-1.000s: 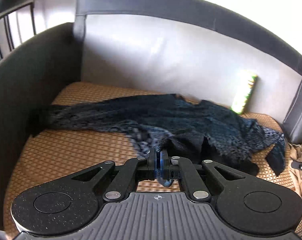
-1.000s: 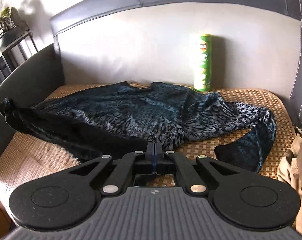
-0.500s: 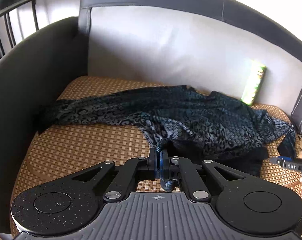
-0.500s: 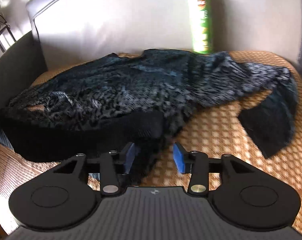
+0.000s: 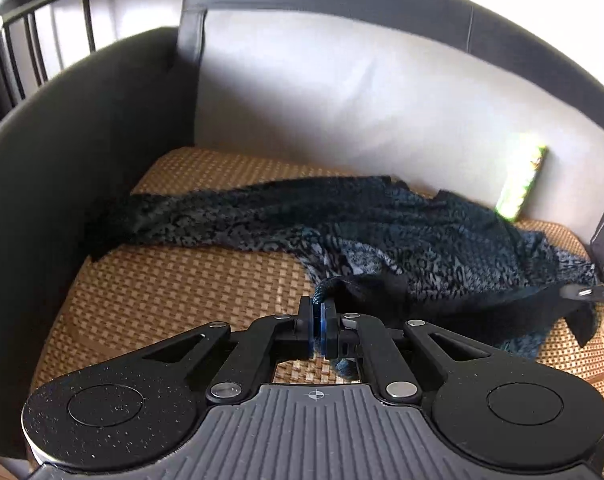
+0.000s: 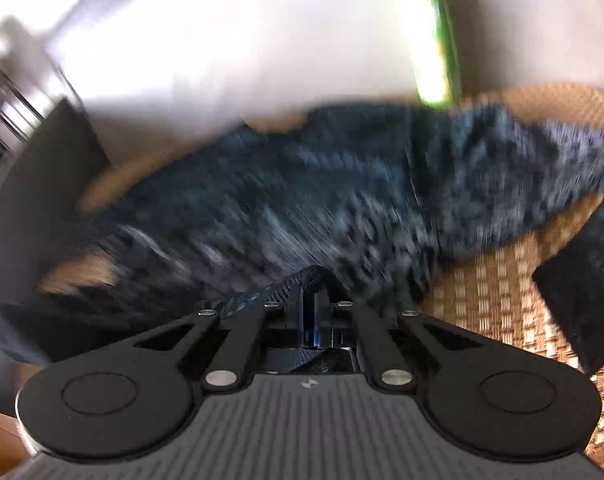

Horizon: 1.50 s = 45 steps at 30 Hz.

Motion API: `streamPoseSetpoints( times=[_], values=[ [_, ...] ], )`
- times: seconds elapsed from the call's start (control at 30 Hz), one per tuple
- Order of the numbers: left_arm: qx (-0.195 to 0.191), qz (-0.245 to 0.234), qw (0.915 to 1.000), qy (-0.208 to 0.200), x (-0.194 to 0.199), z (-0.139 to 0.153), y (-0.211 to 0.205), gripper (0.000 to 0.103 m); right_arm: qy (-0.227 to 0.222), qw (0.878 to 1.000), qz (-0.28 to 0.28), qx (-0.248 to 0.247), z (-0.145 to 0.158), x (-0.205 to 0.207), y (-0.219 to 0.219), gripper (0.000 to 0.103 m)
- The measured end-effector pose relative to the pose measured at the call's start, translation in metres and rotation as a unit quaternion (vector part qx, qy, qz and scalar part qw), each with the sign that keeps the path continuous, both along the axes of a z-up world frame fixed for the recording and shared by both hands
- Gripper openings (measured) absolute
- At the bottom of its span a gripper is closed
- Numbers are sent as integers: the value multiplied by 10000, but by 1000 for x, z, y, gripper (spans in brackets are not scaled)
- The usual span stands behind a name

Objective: Fold clothes

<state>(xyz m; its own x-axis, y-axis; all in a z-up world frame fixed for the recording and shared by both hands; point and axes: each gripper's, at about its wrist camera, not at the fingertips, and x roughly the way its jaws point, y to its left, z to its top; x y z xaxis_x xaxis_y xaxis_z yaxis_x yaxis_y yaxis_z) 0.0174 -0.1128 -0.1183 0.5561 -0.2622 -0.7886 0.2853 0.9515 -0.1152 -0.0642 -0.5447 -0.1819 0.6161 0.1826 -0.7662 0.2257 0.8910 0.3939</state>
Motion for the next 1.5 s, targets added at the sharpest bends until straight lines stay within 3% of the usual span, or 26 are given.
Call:
streamPoseSetpoints(
  times=[0.2,0.27,0.33,0.47,0.67,0.7,0.77,0.87,1.0,1.1,1.17,1.5],
  values=[
    [-64,-470,9988,-85,-20,32,26,0,-788,9968,46,104,135,-95,13,5],
    [-40,-728,9973,-33,-30,36,34,0,-859,9963,-73,47,166,-130,24,5],
    [76,-1041,9945,106,-40,30,40,0,-750,9967,-292,64,179,-165,35,5],
    [376,-1621,9844,568,-63,-1,45,0,38,9973,-721,91,148,-219,55,5],
    [1048,-2068,9606,1531,-86,-95,48,0,1408,9849,-998,149,28,-264,82,5],
    [1157,-2091,9556,1723,-87,-111,49,3,1605,9817,-1016,144,8,-268,87,5],
    [1327,-2056,9478,2045,-87,-132,54,26,1901,9750,-1141,133,-24,-273,94,5],
    [1335,-1812,9458,2343,-82,-139,69,40,2160,9690,-1201,17,-52,-270,101,9],
    [985,-1169,9595,2364,-80,-124,98,44,2368,9648,-1130,-198,-50,-265,104,13],
    [513,-734,9684,2327,-80,-113,106,46,2292,9640,-1291,-383,-35,-271,98,31],
    [382,-713,9711,2247,-81,-113,100,54,2216,9633,-1421,-515,-23,-274,94,35],
    [603,-1257,9606,2403,-83,-168,38,59,2098,9685,-1199,-599,-16,-251,105,39]
  ],
)
